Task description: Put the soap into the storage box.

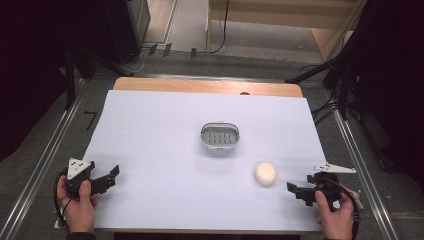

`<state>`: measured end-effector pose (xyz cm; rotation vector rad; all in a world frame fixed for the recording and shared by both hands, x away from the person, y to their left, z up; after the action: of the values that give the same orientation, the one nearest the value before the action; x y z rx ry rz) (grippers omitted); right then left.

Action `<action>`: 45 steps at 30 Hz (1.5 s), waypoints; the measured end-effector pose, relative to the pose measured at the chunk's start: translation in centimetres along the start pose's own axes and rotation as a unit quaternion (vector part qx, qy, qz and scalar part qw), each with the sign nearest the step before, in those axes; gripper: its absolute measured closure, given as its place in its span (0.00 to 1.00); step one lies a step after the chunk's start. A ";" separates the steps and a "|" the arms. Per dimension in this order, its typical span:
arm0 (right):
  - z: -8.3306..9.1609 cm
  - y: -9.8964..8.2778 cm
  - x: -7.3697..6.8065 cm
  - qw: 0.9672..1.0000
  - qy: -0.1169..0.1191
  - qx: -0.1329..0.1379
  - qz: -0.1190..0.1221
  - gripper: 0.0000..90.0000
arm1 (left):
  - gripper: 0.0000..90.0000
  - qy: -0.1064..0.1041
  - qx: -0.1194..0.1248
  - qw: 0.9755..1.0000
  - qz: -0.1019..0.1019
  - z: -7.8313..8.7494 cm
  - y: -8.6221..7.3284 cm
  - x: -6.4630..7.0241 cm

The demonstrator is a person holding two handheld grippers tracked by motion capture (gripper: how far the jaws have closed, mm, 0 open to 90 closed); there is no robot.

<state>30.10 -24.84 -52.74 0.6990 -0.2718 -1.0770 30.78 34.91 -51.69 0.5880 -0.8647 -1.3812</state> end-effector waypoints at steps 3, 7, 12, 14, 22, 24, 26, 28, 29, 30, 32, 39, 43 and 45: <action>-0.2 0.1 -0.3 1.000 0.004 -0.006 0.006 0.16 | 0.15 0.000 -0.001 1.000 0.001 0.0 0.0 0.0; -0.4 0.3 -0.7 1.000 0.009 -0.011 0.010 0.16 | 0.15 0.000 -0.001 1.000 0.001 0.0 0.0 0.0; -0.6 0.5 -1.2 1.000 0.017 -0.015 0.018 0.15 | 0.15 0.000 -0.001 1.000 0.001 0.0 0.0 0.0; -0.7 0.5 -1.4 1.000 0.017 -0.017 0.020 0.15 | 0.15 0.000 -0.001 1.000 0.001 0.0 0.0 0.0; -1.2 0.7 -2.0 0.999 0.020 -0.021 0.027 0.15 | 0.15 0.000 -0.001 1.000 0.001 0.0 0.0 0.0; -1.3 0.9 -2.2 0.999 0.021 -0.021 0.029 0.15 | 0.15 0.000 -0.001 1.000 0.002 0.0 0.0 0.0; -1.4 1.0 -2.5 0.999 0.024 -0.020 0.029 0.15 | 0.15 -0.001 -0.001 1.000 0.002 0.0 0.0 0.0; -1.6 1.2 -2.7 0.999 0.026 -0.021 0.031 0.15 | 0.15 -0.001 -0.001 1.000 0.002 0.0 0.0 0.0; -1.6 1.2 -2.8 0.999 0.027 -0.021 0.034 0.15 | 0.15 -0.001 -0.001 1.000 0.003 0.0 0.0 0.0; -1.7 1.3 -2.9 0.999 0.028 -0.022 0.036 0.15 | 0.15 -0.001 -0.001 1.000 0.002 0.0 0.0 0.0; -1.8 1.4 -3.1 0.999 0.028 -0.023 0.036 0.15 | 0.15 -0.001 0.000 1.000 0.003 0.0 0.0 0.0; -2.1 1.9 -3.9 0.998 0.032 -0.023 0.043 0.15 | 0.15 -0.001 0.000 1.000 0.004 0.0 0.0 0.0; -2.5 2.2 -4.3 0.998 0.037 -0.024 0.049 0.15 | 0.15 -0.001 0.000 1.000 0.004 0.0 0.0 0.0; -2.6 2.2 -4.6 0.998 0.038 -0.025 0.048 0.15 | 0.15 -0.001 0.000 1.000 0.004 0.0 0.0 0.0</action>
<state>30.93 -19.19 -52.69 0.6740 -0.2094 -0.9603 30.80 34.92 -51.70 0.5819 -0.8679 -1.3748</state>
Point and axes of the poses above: each handheld gripper's, and its own axes: z roughly backward along the jaws, y roughly out of its top, x roughly to its right, the point moved 9 cm from there along -z, roughly forward along the jaws, and after that the axes turned 9 degrees about z, right-handed, at the moved point
